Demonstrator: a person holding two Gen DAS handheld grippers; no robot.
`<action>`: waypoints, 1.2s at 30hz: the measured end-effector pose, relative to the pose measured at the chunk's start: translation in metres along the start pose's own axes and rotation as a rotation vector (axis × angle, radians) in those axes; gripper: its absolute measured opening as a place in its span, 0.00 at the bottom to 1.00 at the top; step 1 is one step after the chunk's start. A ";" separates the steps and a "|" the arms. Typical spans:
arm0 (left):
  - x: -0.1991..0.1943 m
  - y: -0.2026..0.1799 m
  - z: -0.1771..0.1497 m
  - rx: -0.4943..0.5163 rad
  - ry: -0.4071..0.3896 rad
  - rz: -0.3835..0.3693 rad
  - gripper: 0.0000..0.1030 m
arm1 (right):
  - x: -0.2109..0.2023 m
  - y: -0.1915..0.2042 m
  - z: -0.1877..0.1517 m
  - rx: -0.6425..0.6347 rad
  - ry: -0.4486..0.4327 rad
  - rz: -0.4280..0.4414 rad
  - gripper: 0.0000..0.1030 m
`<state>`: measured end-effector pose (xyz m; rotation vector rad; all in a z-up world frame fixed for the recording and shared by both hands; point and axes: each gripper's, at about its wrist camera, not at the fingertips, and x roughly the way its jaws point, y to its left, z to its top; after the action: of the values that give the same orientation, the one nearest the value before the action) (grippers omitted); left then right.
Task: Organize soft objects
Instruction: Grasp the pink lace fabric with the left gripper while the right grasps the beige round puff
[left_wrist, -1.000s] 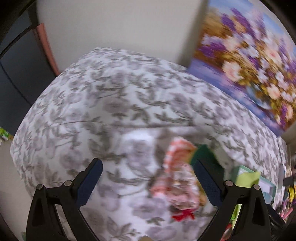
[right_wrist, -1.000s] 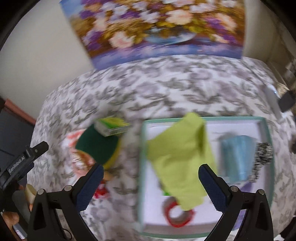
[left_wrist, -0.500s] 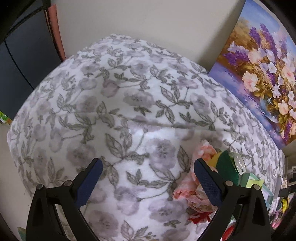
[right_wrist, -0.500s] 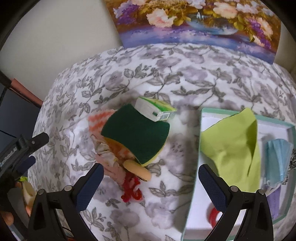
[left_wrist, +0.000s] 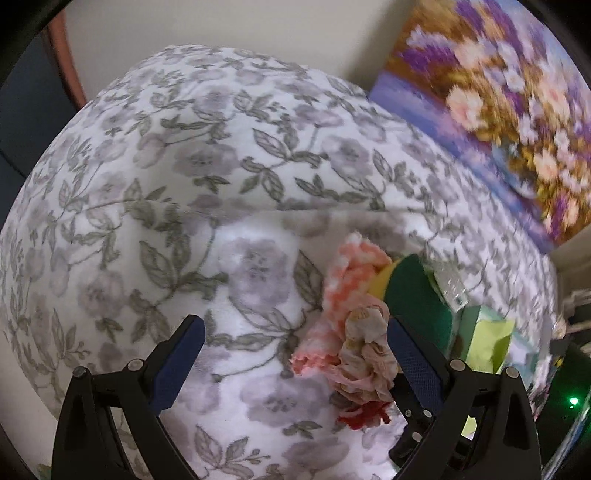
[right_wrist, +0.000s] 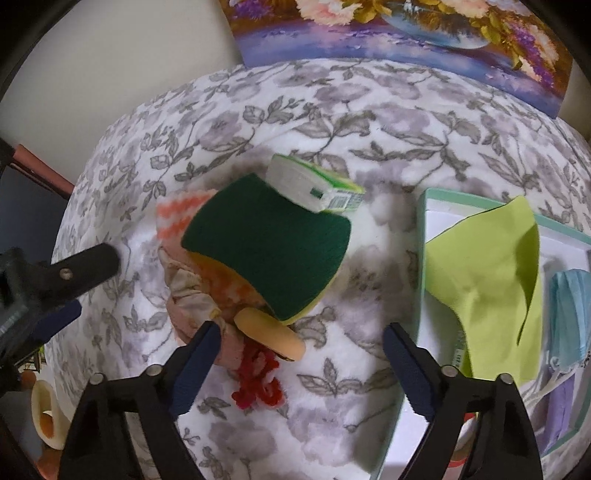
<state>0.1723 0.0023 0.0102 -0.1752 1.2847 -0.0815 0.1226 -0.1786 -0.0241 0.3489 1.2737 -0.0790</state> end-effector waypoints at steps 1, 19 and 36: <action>0.004 -0.003 -0.001 0.010 0.009 0.005 0.96 | 0.002 0.001 0.000 -0.001 0.004 0.001 0.81; 0.048 -0.026 -0.014 0.029 0.125 -0.066 0.51 | 0.027 0.006 0.001 0.006 0.060 0.062 0.49; 0.040 -0.029 -0.014 -0.008 0.104 -0.171 0.15 | 0.014 0.007 0.004 0.000 0.028 0.120 0.29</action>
<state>0.1711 -0.0340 -0.0267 -0.2907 1.3722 -0.2348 0.1328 -0.1711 -0.0350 0.4272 1.2774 0.0282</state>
